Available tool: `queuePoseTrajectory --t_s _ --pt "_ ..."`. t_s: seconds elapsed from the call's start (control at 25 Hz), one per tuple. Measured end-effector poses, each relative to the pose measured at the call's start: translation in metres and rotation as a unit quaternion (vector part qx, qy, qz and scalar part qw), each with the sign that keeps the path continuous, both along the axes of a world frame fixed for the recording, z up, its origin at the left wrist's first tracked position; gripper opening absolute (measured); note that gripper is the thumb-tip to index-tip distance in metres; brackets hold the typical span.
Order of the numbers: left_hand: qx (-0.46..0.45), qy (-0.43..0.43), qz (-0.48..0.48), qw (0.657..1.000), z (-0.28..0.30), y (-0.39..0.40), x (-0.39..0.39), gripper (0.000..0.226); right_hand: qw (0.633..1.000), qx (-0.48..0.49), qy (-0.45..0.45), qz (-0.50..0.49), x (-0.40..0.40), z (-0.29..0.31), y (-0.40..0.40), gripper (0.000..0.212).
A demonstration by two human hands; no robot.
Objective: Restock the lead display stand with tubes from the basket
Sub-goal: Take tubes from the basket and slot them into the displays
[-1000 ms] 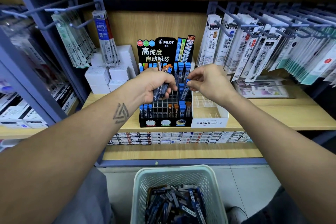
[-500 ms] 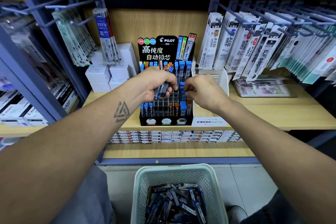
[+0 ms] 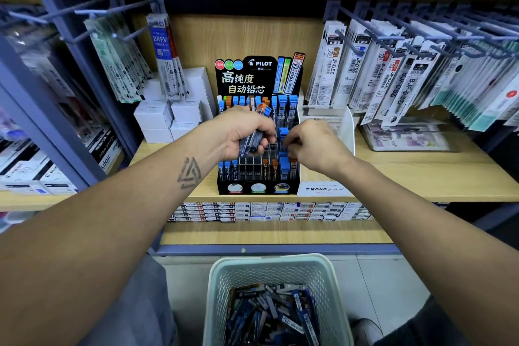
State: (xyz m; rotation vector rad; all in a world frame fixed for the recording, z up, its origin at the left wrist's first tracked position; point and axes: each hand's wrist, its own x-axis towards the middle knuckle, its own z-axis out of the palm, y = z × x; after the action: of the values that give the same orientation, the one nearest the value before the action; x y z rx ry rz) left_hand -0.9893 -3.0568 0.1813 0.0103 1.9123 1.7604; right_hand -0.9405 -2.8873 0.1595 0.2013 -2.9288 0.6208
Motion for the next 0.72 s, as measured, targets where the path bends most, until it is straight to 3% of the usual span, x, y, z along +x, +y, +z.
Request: queuePoseTrajectory --t_s 0.12,0.2,0.28,0.48,0.72 --pt "0.009 -0.032 -0.048 0.998 0.001 -0.003 0.005 0.012 0.978 -0.202 0.004 -0.052 -0.001 0.009 -0.005 0.03" --pt "0.016 -0.045 -0.077 0.996 0.002 -0.005 0.008 0.012 0.924 -0.375 -0.021 -0.066 -0.002 0.014 -0.01 0.021" --pt "0.021 -0.051 -0.093 0.994 0.001 -0.006 0.009 0.015 0.884 -0.464 -0.044 -0.036 -0.004 0.015 -0.012 0.015" --pt "0.004 -0.056 -0.106 0.993 -0.001 -0.01 0.008 0.011 0.863 -0.504 -0.039 0.006 -0.006 0.013 -0.015 0.018" --pt "0.008 -0.049 -0.092 0.994 0.001 -0.009 0.009 0.011 0.875 -0.482 -0.054 -0.009 -0.009 0.022 -0.015 0.007"
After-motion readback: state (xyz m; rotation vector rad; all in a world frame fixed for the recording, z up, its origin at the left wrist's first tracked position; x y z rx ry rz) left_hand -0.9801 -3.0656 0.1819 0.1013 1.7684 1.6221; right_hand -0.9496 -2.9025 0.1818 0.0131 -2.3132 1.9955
